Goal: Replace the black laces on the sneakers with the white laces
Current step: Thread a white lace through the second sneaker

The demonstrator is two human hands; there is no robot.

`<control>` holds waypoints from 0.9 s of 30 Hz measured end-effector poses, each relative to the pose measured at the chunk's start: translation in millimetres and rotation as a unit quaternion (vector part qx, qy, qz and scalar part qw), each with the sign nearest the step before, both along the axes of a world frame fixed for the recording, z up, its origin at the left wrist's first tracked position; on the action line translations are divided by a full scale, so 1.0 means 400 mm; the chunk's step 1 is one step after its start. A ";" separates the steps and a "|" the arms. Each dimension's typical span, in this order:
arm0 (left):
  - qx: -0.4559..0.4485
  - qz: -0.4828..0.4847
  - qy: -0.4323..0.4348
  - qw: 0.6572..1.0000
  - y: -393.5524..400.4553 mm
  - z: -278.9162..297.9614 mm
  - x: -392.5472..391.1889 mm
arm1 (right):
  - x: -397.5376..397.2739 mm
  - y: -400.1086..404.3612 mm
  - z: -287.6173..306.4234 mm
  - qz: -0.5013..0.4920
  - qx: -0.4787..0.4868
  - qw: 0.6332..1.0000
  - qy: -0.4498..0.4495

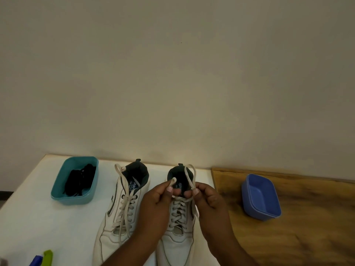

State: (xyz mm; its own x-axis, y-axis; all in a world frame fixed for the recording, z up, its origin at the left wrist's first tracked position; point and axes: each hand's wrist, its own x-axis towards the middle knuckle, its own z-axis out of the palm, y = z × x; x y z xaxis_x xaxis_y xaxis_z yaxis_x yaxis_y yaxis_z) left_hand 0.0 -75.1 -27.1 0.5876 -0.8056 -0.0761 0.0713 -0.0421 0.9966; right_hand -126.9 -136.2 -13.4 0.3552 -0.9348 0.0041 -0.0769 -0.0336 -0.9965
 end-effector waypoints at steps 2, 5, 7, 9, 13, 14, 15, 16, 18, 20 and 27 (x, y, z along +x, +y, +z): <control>-0.011 -0.004 0.047 0.999 -0.002 0.009 -0.003 | 0.001 0.000 0.011 0.022 0.034 0.998 -0.044; 0.006 0.004 0.068 0.998 -0.004 -0.008 0.000 | 0.002 -0.007 0.000 0.023 0.094 0.990 -0.099; 0.025 0.020 0.085 0.996 -0.006 -0.025 0.008 | 0.001 -0.022 -0.014 -0.018 0.166 0.977 -0.135; 0.034 0.023 0.103 0.994 -0.010 -0.031 0.009 | -0.007 -0.036 -0.022 -0.054 0.214 0.965 -0.140; 0.035 -0.010 0.056 0.998 -0.014 -0.018 0.005 | -0.002 -0.038 -0.026 -0.028 0.098 0.995 -0.022; 0.035 -0.034 0.048 0.998 -0.011 -0.013 0.009 | 0.003 -0.035 -0.028 -0.023 0.074 0.997 0.003; 0.032 -0.066 0.048 0.996 -0.006 -0.011 0.013 | 0.006 -0.032 -0.031 -0.023 0.060 0.998 0.020; 0.030 -0.100 0.048 0.993 -0.001 -0.011 0.016 | 0.007 -0.028 -0.033 -0.025 0.051 0.998 0.034; 0.023 -0.153 0.038 0.987 0.007 -0.012 0.025 | 0.003 -0.027 -0.035 -0.024 0.034 0.998 0.055; 0.020 -0.179 0.036 0.983 0.010 -0.015 0.032 | -0.002 -0.029 -0.039 -0.006 0.012 0.997 0.081; 0.015 -0.154 0.000 0.988 0.004 -0.010 0.033 | -0.005 -0.032 -0.051 0.031 -0.024 0.992 0.120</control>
State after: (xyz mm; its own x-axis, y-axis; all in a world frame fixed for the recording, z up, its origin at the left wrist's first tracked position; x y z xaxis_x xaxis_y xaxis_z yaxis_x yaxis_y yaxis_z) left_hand 13.0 -73.5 -31.1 0.3143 -0.9437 -0.1035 0.0506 -0.0922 0.9945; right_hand -129.0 -148.9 -33.9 0.4076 -0.9122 -0.0428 -0.3074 -0.0929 -0.9470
